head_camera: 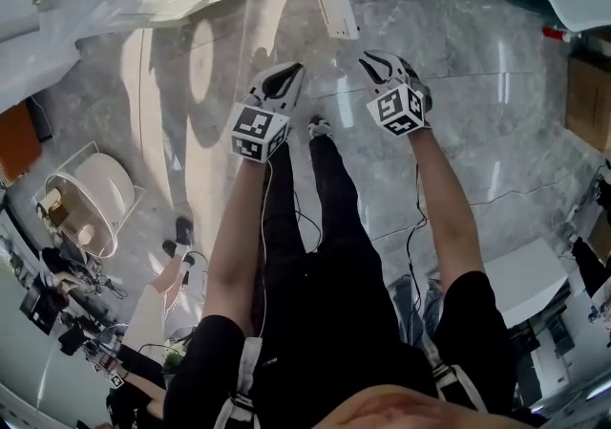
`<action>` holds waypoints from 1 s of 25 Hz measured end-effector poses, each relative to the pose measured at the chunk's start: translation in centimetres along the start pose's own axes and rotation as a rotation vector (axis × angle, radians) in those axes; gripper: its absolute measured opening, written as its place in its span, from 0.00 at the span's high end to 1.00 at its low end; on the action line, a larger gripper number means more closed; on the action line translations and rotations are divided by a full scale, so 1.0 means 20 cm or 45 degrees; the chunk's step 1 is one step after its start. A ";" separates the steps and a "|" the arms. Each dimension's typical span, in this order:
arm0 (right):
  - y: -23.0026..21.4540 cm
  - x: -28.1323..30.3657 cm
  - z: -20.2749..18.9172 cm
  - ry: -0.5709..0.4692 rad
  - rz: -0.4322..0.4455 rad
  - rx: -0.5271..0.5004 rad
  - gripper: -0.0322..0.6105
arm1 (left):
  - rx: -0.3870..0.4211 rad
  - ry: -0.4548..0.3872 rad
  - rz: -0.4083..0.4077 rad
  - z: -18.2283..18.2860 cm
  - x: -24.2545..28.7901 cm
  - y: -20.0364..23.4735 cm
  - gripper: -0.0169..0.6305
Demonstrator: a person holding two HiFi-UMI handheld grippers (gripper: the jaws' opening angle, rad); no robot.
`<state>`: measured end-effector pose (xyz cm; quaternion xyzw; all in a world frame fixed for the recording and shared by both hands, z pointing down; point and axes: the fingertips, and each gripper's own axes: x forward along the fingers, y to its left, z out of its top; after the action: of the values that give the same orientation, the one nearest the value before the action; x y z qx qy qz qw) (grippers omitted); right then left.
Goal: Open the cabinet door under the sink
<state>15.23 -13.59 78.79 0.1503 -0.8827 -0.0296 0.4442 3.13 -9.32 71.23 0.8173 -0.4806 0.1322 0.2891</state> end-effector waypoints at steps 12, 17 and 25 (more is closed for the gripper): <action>0.21 -0.57 0.51 -0.166 0.048 0.262 0.82 | -0.042 -0.009 0.090 0.21 -0.67 -0.08 0.95; 0.34 -0.79 0.73 -0.223 0.038 0.303 0.82 | 0.031 0.000 0.039 0.35 -0.90 -0.18 0.95; 0.50 -1.02 0.99 -0.247 -0.023 0.452 0.82 | 0.157 0.038 -0.085 0.44 -1.21 -0.16 0.95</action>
<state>8.52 0.28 52.93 0.2307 -0.9113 0.1083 0.3234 -6.77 3.72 51.11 0.8470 -0.4398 0.1641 0.2494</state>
